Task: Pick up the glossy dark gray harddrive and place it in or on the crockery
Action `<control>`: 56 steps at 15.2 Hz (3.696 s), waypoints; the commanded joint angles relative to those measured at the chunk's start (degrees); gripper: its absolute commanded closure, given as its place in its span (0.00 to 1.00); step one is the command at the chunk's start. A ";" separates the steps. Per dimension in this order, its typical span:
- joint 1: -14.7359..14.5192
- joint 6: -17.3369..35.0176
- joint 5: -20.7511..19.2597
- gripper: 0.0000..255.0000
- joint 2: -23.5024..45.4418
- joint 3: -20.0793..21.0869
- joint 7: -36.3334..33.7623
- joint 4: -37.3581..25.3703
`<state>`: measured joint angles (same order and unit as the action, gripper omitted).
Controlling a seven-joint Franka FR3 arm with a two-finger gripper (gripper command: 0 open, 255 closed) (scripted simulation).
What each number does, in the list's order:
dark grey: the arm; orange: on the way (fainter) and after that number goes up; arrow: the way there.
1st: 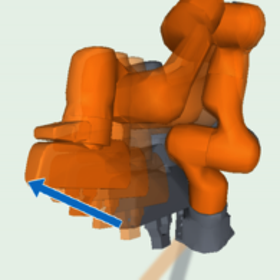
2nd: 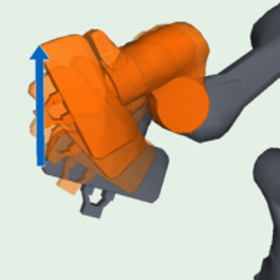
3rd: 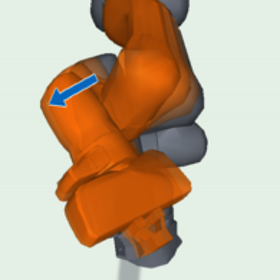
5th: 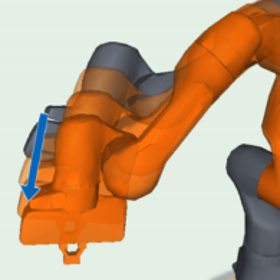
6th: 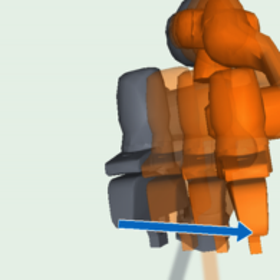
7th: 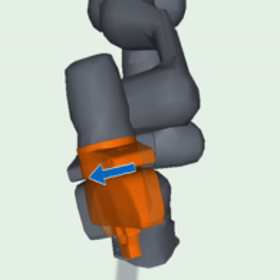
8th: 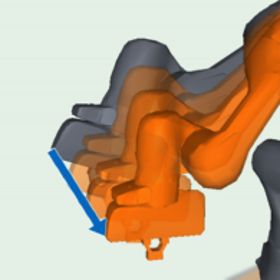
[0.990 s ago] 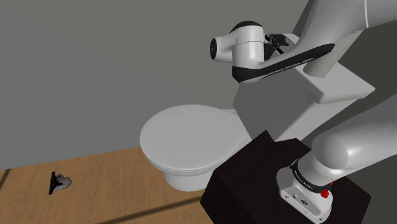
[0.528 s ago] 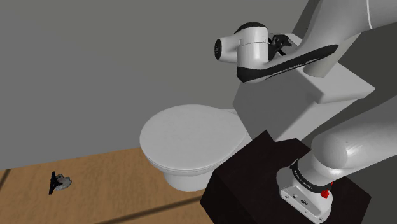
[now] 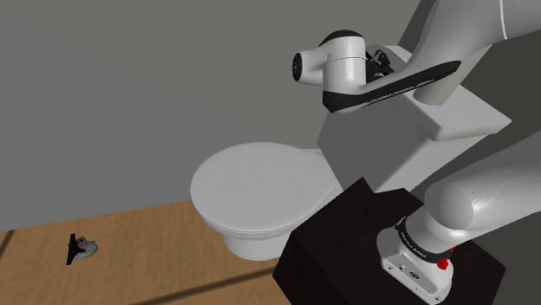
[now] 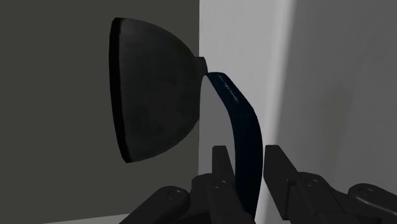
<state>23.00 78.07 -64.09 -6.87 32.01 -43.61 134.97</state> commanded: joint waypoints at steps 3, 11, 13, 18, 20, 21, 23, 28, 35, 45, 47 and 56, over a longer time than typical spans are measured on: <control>0.02 0.03 0.01 1.00 0.02 -0.02 0.02 0.02; -0.04 -0.44 0.04 1.00 -3.15 -0.44 4.33 -1.29; -0.06 -0.63 -0.01 1.00 -4.09 -0.59 5.75 -1.81; -0.08 -1.16 -0.23 1.00 -6.21 -0.99 9.26 -3.30; -0.08 -1.39 -0.36 1.00 -6.97 -1.15 10.65 -3.98; -0.08 -1.51 -0.44 1.00 -7.33 -1.23 11.34 -4.33; -0.05 -1.75 -0.60 1.00 -8.00 -1.37 12.72 -5.06; 0.05 -2.39 -1.09 1.00 -9.48 -1.70 16.12 -7.06; 0.21 -3.37 -2.00 1.00 -10.99 -2.15 20.78 -10.29; 0.38 6.67 -4.50 1.00 -25.56 -11.64 26.22 1.85; 0.48 9.28 -5.94 1.00 -29.19 -14.47 27.39 5.10; 0.67 13.25 -8.05 1.00 -32.90 -17.81 24.97 12.21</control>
<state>23.70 91.20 -72.14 -39.83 14.14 -17.99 146.63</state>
